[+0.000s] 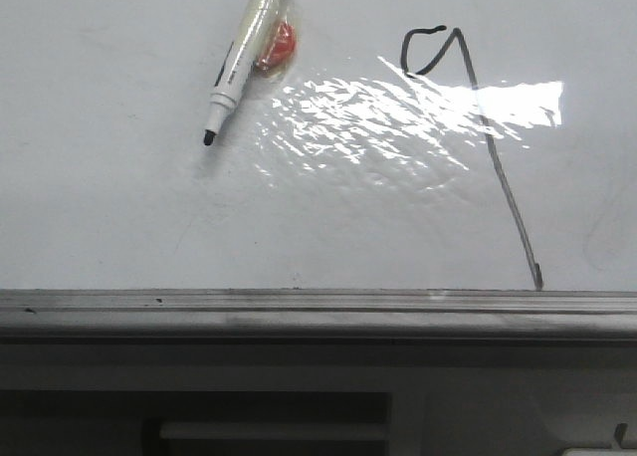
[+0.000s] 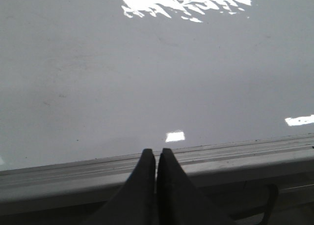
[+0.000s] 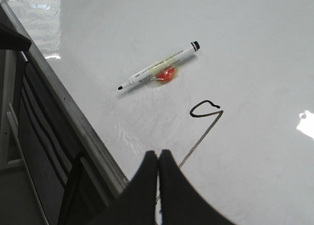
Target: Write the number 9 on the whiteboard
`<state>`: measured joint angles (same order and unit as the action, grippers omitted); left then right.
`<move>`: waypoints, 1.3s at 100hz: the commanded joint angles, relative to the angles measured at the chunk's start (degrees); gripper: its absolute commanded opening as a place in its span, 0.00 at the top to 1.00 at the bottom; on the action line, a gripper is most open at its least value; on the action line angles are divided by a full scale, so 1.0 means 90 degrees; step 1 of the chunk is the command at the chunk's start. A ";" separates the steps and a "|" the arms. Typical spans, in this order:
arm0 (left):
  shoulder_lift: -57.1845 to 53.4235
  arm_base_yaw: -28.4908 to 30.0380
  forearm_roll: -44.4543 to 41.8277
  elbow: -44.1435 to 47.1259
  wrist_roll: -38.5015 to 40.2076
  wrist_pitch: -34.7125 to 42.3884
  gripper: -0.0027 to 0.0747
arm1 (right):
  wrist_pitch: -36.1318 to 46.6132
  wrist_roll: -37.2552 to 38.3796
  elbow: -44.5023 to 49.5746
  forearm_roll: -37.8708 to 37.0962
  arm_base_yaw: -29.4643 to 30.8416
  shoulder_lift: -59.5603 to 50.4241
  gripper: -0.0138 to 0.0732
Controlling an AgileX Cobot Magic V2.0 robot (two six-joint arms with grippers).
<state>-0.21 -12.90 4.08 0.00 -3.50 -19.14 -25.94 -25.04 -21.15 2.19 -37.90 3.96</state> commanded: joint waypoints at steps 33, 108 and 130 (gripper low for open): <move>-0.0152 0.0019 0.0015 0.0119 0.0069 0.0270 0.99 | 0.0518 0.0010 -0.0150 -0.0074 0.0050 0.0072 0.91; -0.0152 0.0019 0.0015 0.0119 0.0069 0.0270 0.99 | 0.0695 0.0483 0.0338 -0.0306 0.0442 0.0057 0.91; -0.0152 0.0019 0.0015 0.0119 0.0069 0.0270 0.99 | 0.2882 0.2412 0.2015 -0.0898 0.2070 0.0044 0.91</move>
<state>-0.21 -12.90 4.08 0.02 -3.46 -19.27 -12.25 -6.67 -6.55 -3.82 -23.92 3.87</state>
